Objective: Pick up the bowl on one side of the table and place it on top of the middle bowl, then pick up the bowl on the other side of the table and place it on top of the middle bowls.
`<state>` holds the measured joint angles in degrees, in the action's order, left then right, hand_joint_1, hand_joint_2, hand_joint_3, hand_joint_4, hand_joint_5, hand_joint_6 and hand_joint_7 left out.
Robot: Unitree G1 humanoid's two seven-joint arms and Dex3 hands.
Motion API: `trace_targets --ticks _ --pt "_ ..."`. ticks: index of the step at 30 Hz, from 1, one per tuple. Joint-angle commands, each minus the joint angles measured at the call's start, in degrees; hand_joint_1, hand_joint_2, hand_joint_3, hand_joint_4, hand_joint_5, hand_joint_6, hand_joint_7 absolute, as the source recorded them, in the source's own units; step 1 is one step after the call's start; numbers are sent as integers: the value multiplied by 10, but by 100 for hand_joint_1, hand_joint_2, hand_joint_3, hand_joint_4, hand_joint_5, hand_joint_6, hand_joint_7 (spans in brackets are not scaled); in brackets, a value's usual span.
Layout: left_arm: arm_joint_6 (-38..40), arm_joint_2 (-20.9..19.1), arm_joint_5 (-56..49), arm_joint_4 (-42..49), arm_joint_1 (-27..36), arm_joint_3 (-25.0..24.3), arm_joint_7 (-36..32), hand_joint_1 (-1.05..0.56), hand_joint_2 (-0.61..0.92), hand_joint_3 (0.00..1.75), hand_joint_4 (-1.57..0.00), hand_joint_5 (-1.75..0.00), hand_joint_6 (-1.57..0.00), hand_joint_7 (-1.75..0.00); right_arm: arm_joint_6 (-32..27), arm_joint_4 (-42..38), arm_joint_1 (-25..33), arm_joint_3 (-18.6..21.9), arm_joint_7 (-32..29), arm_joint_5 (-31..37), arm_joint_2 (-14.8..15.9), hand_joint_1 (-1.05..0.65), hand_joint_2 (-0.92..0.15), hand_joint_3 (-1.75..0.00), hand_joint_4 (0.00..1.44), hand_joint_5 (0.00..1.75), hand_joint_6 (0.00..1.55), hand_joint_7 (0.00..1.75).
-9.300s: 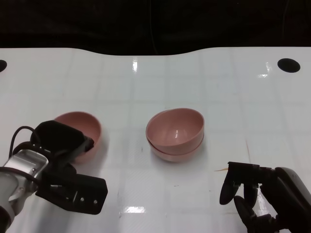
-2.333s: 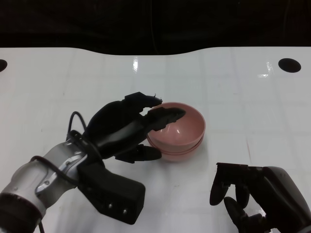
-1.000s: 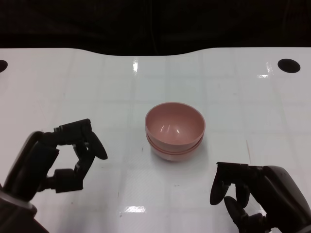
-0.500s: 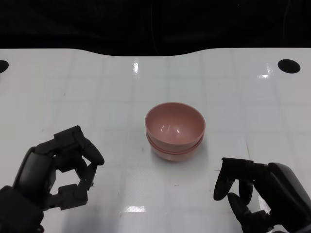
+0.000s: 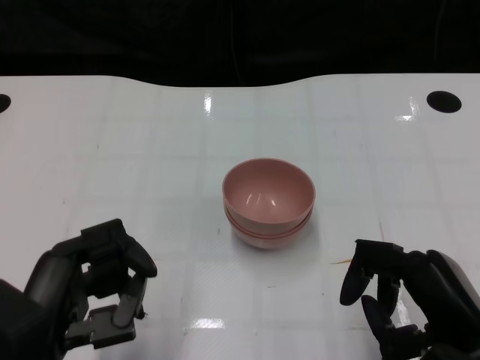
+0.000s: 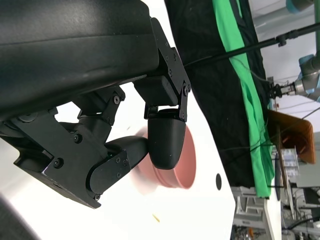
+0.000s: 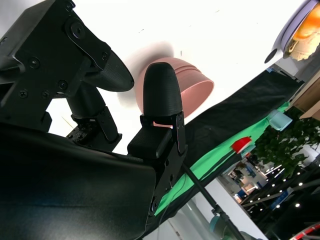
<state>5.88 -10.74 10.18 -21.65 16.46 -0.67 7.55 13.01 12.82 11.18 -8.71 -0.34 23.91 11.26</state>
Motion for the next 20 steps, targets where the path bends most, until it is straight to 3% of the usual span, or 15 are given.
trace_targets --ticks 1,8,20 --pt "3 1 3 -11 7 -3 10 -16 51 112 -94 -170 -88 -147 -12 9 5 11 6 -17 2 -1 -18 -163 91 175 79 150" --pt "5 -2 -11 -6 5 2 16 -14 45 126 -91 -174 -83 -153 -13 12 11 14 13 -24 4 0 -21 -160 90 175 78 150" --pt "-2 2 -11 13 -9 5 30 -13 41 134 -88 -175 -79 -154 -6 -1 6 14 12 -29 2 0 -22 -158 90 175 78 151"
